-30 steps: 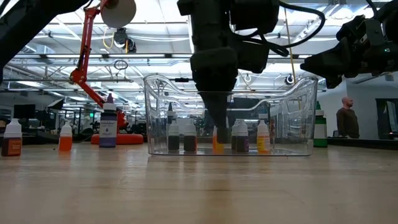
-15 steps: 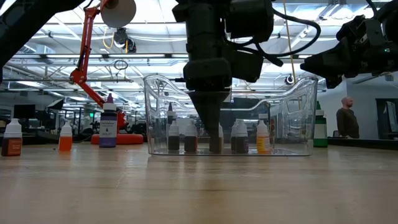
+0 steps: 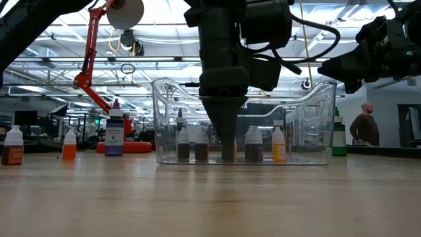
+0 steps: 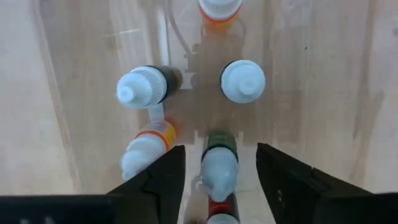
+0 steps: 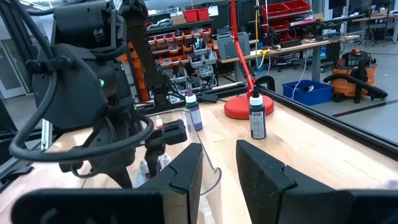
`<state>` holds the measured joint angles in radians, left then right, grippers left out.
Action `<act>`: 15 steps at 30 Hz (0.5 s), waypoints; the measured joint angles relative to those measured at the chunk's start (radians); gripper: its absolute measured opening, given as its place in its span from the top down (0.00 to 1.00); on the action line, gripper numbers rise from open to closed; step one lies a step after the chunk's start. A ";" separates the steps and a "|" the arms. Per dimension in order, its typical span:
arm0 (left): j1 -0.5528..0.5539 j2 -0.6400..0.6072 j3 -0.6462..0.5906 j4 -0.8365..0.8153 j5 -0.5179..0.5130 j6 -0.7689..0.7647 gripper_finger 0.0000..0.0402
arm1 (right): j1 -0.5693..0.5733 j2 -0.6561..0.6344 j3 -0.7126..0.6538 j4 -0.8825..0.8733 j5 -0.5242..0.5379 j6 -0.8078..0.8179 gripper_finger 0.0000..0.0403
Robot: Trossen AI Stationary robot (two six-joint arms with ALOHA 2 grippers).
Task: Pick & Place food coloring
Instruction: Put the small orange food coloring bottle into the transparent bin
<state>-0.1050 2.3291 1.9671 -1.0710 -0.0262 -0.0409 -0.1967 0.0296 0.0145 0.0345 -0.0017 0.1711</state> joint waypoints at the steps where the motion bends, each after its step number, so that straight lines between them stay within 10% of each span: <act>1: -0.002 0.000 0.000 0.000 0.000 0.001 0.49 | 0.000 0.000 0.000 0.000 0.000 0.000 0.78; 15: -0.008 -0.101 0.006 -0.012 -0.008 0.001 0.51 | 0.000 0.000 0.000 0.000 0.000 0.000 0.78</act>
<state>-0.1127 2.2277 1.9728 -1.0831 -0.0341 -0.0402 -0.1970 0.0299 0.0147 0.0345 -0.0017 0.1711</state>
